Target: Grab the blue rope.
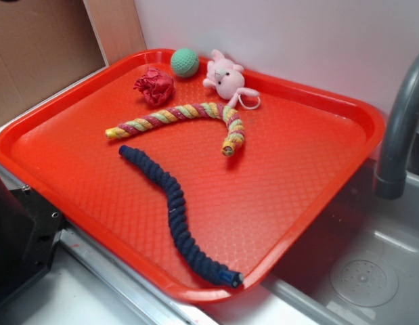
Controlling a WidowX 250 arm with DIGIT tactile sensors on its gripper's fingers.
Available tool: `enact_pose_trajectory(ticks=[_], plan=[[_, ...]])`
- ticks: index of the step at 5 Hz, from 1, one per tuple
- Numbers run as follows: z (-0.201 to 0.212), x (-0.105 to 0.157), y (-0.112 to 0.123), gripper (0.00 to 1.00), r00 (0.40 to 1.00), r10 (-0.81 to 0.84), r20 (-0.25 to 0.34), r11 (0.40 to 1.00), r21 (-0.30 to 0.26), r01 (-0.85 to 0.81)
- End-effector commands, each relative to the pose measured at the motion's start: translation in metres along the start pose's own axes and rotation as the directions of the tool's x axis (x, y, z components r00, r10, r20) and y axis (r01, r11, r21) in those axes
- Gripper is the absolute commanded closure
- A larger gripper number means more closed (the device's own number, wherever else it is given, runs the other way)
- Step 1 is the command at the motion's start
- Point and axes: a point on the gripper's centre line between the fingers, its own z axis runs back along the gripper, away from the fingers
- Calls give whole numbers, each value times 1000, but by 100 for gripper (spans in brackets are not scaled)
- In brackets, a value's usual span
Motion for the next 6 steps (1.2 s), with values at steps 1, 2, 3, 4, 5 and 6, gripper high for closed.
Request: enact_pose_trajectory(ticks=[1, 2, 3, 4, 5, 6], plan=[[0, 0, 0, 0, 1000, 0, 0, 1000, 0, 0], [-8, 7, -1, 0, 965, 257, -46, 963, -76, -260], [-21, 15, -5, 0, 869, 489, -78, 869, -37, -493], [-39, 22, -10, 0, 723, 690, -49, 723, -3, -690], [-57, 26, -13, 0, 529, 847, -57, 527, -44, -849], [-84, 31, -17, 0, 307, 951, -44, 301, -101, -948]])
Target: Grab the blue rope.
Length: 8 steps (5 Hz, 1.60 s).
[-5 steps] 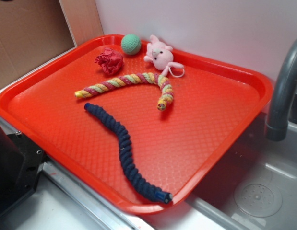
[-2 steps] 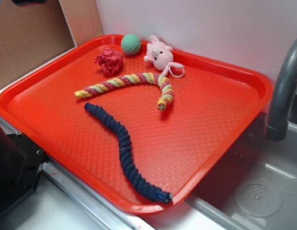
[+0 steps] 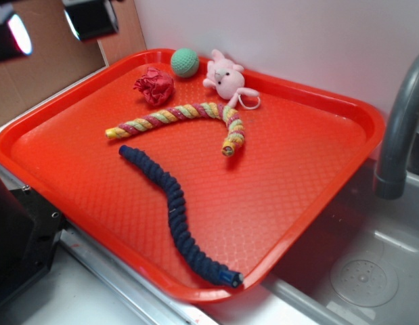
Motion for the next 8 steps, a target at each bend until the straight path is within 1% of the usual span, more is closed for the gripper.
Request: enact_pose_trajectory(ticks=[1, 2, 3, 4, 5, 6, 7, 8], plan=[[-50, 1, -19, 0, 879, 468, 95, 882, -103, -459], [-82, 1, -24, 0, 844, 511, 163, 859, -81, -505], [-110, -3, -22, 0, 827, 527, 198, 849, -87, -521], [-126, -3, -20, 0, 812, 538, 225, 842, -104, -529], [-144, -3, -19, 0, 818, 525, 234, 850, -99, -517], [-157, 3, -23, 0, 849, 483, 214, 875, -79, -478], [-164, 11, -26, 0, 880, 444, 169, 895, -47, -443], [-166, 19, -28, 92, 891, 430, 145, 903, -40, -429]])
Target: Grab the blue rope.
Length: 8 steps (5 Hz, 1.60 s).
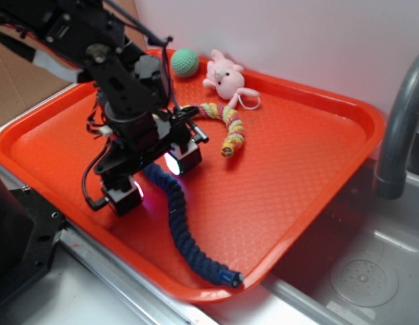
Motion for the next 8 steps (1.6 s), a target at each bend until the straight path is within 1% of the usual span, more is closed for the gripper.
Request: enact_pose_trajectory(ticks=[1, 2, 3, 4, 5, 6, 7, 8], plan=[[-9, 13, -4, 100, 999, -21, -37, 1000, -1, 21], [-3, 12, -7, 100, 993, -102, -63, 995, -11, 102], [10, 13, -11, 100, 976, -203, -82, 979, -37, 201], [48, 20, -23, 100, 899, -421, -122, 907, -53, 418], [89, 30, -39, 100, 761, -625, -173, 779, -72, 623], [119, 37, -44, 100, 584, -801, -133, 597, -108, 795], [149, 47, -40, 100, 381, -914, -140, 402, -190, 896], [168, 53, -34, 100, 183, -978, -98, 203, -262, 943]])
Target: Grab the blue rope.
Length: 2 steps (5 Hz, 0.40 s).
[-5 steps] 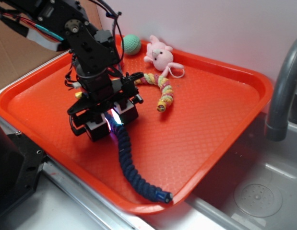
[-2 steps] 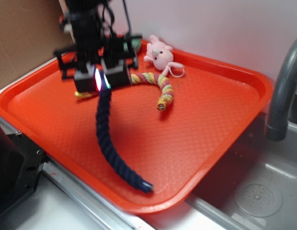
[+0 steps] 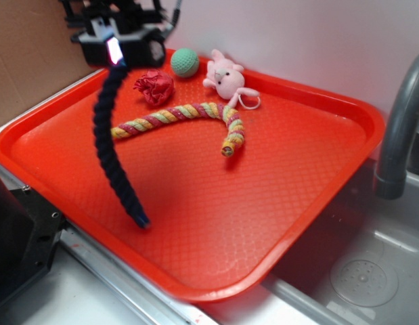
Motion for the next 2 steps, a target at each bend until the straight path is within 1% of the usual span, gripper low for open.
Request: enact_pose_trajectory(ticks=[1, 2], plan=[[42, 5, 1, 100, 972, -229, 54, 973, -27, 231], [37, 8, 3, 100, 986, -166, 32, 986, -16, 166]])
